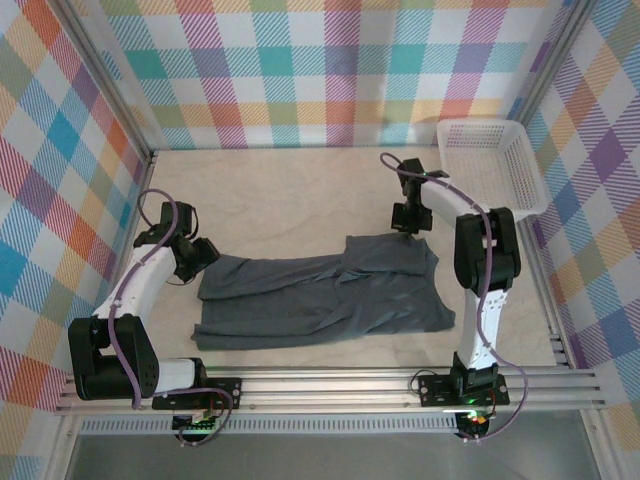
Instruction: Fold the inside-out t-shirt
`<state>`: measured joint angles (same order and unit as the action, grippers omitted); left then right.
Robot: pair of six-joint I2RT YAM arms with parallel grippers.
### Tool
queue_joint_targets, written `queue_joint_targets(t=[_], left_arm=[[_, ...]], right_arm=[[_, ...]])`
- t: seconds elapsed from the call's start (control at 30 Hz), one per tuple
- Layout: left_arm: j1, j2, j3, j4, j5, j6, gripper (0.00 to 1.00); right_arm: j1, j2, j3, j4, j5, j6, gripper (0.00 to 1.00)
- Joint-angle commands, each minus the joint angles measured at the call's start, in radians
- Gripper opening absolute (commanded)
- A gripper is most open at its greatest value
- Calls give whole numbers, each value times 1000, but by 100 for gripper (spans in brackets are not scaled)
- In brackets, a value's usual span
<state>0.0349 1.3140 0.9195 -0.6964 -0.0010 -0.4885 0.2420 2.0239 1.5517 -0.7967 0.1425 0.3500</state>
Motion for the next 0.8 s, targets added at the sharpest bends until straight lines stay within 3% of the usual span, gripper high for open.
queue_joint_targets(t=[0.0, 0.1, 0.27, 0.3, 0.33, 0.43, 0.47, 0.6, 0.77], left_arm=[[-7, 12, -4, 18, 7, 8, 57], [-8, 17, 7, 21, 7, 8, 57], [-15, 46, 22, 44, 7, 3, 57], [-16, 55, 26, 46, 10, 4, 57], [-20, 66, 32, 45, 12, 3, 57], [-27, 84, 57, 26, -5, 4, 58], [-30, 81, 63, 23, -11, 5, 58], [-36, 45, 51, 49, 31, 20, 59], [-62, -31, -10, 188, 313, 35, 67]], right_arm=[[3, -190, -41, -13, -73, 0, 0], [3, -416, -283, 87, -140, 63, 0], [21, -927, -822, 283, -230, 248, 0], [24, -1012, -893, 311, -265, 268, 4], [26, -1092, -948, 327, -305, 283, 15], [26, -1217, -953, 242, -287, 271, 58], [26, -1219, -923, 219, -260, 257, 66], [30, -1015, -762, 241, -335, 150, 67], [98, -611, -543, 223, -318, 66, 71]])
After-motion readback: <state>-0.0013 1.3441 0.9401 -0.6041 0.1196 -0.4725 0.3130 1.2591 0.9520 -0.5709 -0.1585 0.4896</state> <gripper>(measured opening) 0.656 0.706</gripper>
